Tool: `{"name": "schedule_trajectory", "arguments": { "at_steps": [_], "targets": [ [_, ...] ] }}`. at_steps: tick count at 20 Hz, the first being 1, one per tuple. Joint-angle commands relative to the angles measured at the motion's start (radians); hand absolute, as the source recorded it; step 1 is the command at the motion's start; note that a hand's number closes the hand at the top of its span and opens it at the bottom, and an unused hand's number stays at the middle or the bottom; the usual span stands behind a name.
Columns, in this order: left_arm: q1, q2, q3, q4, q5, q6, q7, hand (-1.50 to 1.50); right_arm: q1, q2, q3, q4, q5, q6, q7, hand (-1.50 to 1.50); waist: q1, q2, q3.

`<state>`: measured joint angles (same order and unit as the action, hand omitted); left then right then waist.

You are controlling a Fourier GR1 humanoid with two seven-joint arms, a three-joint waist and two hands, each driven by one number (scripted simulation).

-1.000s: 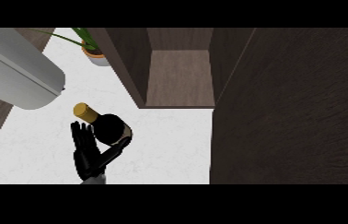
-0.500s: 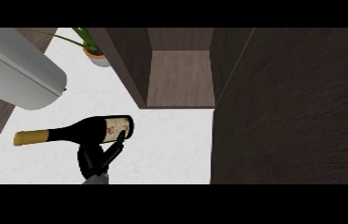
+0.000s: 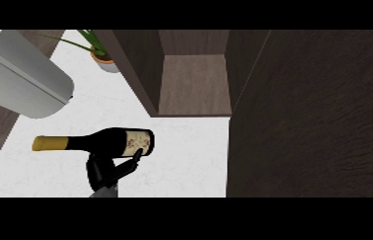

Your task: Pick up the wine, place it into the cabinet and close the cabinet

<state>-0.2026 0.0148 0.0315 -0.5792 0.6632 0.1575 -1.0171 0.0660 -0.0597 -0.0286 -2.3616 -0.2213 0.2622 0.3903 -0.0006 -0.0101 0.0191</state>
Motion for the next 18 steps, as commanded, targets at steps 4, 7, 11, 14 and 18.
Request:
{"name": "schedule_trajectory", "arguments": {
  "at_steps": [4, 7, 11, 14, 18],
  "targets": [
    [0.162, 0.092, -0.204, 0.011, -0.148, -0.291, 0.058, 1.50, 0.033, -0.004, -0.016, -0.018, -0.019, 0.006, 0.002, -1.50, -0.003, 0.007, -0.018],
    [0.182, 0.160, -0.239, -0.034, -0.170, -0.404, 0.068, 1.50, 0.001, 0.016, 0.001, 0.011, 0.001, -0.019, 0.009, -1.50, 0.007, 0.009, -0.019],
    [0.217, 0.148, -0.228, -0.054, -0.184, -0.426, -0.015, 1.50, 0.032, 0.035, 0.036, -0.038, 0.021, -0.023, 0.012, -1.50, 0.000, 0.010, -0.020],
    [0.275, 0.199, -0.238, -0.167, -0.172, -0.511, 0.018, 1.50, 0.008, -0.008, -0.044, 0.019, -0.033, 0.014, -0.018, -1.50, 0.002, 0.009, -0.019],
    [0.332, 0.192, -0.254, -0.399, -0.166, -0.458, 0.128, 1.50, -0.034, -0.021, -0.045, -0.007, -0.050, -0.018, 0.060, -1.50, 0.003, 0.009, -0.019]
  ]
}}
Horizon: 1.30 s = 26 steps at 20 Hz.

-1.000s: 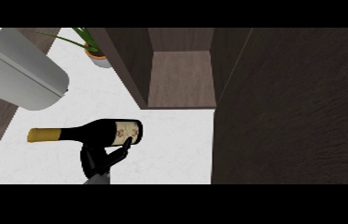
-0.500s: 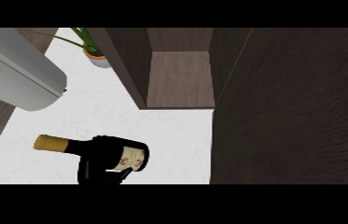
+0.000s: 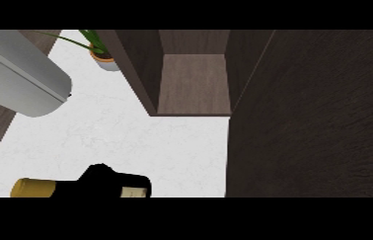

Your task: Pick up the wine, place it into the cabinet and close the cabinet

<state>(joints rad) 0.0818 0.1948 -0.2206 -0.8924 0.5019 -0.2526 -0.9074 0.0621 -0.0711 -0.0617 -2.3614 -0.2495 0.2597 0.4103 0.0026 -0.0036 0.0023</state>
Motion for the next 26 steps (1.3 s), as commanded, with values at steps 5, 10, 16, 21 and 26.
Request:
{"name": "schedule_trajectory", "arguments": {
  "at_steps": [5, 10, 16, 21, 26],
  "targets": [
    [0.222, 0.050, -0.049, -0.511, 0.036, 0.074, 0.211, 1.50, -0.022, 0.026, 0.032, 0.014, 0.039, -0.029, 0.009, -1.50, 0.007, 0.002, -0.001],
    [0.236, 0.022, -0.054, -0.635, 0.028, 0.122, 0.293, 1.50, 0.050, 0.028, 0.035, 0.040, 0.037, 0.032, -0.070, -1.50, 0.000, 0.002, -0.002],
    [0.217, -0.028, -0.106, -0.821, 0.004, 0.238, 0.439, 1.50, 0.128, 0.052, 0.058, 0.024, 0.047, 0.057, -0.112, -1.50, -0.002, 0.002, -0.002],
    [0.120, -0.069, -0.087, -0.864, -0.048, 0.335, 0.515, 1.50, 0.053, 0.000, -0.018, 0.043, -0.038, 0.061, -0.062, -1.50, -0.003, 0.003, -0.002],
    [-0.085, -0.156, -0.079, -0.769, -0.073, 0.419, 0.622, 1.50, 0.087, 0.029, 0.017, 0.070, 0.023, 0.071, -0.118, -1.50, -0.009, 0.004, -0.002]
  ]
}}
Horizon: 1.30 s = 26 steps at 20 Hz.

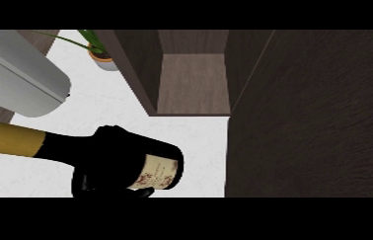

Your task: Pick up the wine, place it into the cabinet and close the cabinet

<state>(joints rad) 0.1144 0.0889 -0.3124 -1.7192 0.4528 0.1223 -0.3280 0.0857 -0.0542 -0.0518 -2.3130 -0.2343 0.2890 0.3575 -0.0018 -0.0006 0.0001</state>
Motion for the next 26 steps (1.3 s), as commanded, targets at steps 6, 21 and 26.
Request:
{"name": "schedule_trajectory", "arguments": {
  "at_steps": [6, 21, 26],
  "targets": [
    [-0.284, -0.087, 0.012, 0.072, -0.086, 0.173, 0.133, 1.50, -0.062, -0.030, -0.040, 0.010, -0.031, -0.014, 0.044, -1.50, -0.003, 0.001, 0.000],
    [-0.541, -0.089, -0.136, 0.385, -0.143, 0.420, 0.093, 1.50, -0.031, -0.001, -0.022, 0.042, 0.004, 0.002, -0.029, -1.50, -0.007, 0.001, 0.000],
    [-0.575, -0.089, -0.162, 0.555, 0.001, 0.434, -0.081, 1.50, 0.031, 0.002, -0.005, -0.003, -0.003, 0.028, -0.024, -1.50, -0.013, 0.002, -0.001]
  ]
}}
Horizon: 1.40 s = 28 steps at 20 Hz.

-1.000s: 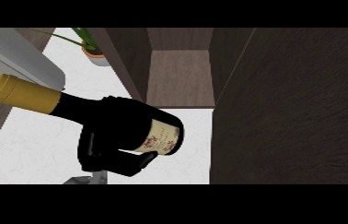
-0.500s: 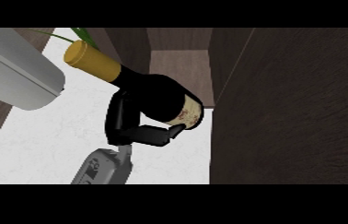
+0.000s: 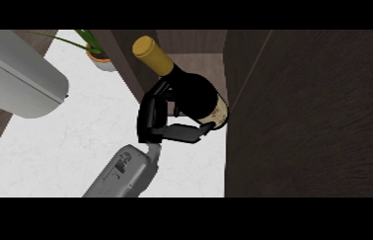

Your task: Pick up the wine, place it into the cabinet and close the cabinet

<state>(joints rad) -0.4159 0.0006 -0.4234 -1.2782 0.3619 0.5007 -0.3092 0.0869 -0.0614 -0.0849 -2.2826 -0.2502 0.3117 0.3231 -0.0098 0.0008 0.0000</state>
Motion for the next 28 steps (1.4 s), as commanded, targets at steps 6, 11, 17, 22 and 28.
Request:
{"name": "schedule_trajectory", "arguments": {
  "at_steps": [6, 11, 17, 22, 28],
  "targets": [
    [0.010, -0.001, -0.055, 0.115, 0.102, 0.054, -0.116, 1.50, 0.020, 0.026, 0.022, 0.030, 0.043, 0.004, -0.039, -1.50, 0.004, -0.001, 0.000],
    [-0.042, -0.001, -0.069, 0.219, 0.174, 0.052, -0.147, 1.50, 0.000, 0.002, 0.003, -0.017, -0.001, -0.007, 0.023, -1.50, 0.001, 0.000, 0.000],
    [-0.080, -0.001, -0.080, 0.441, 0.345, -0.021, -0.363, 1.50, -0.048, 0.011, 0.008, 0.046, 0.014, -0.010, -0.009, -1.50, -0.006, 0.003, -0.001],
    [-0.139, -0.001, -0.039, 0.503, 0.448, -0.109, -0.370, 1.50, 0.010, 0.003, -0.001, 0.034, -0.005, 0.021, -0.021, -1.50, -0.008, 0.002, 0.000],
    [-0.234, -0.001, 0.000, 0.644, 0.470, -0.187, -0.401, 1.50, -0.014, 0.033, 0.048, -0.008, 0.028, -0.036, 0.035, -1.50, -0.008, 0.002, -0.001]
  ]
}}
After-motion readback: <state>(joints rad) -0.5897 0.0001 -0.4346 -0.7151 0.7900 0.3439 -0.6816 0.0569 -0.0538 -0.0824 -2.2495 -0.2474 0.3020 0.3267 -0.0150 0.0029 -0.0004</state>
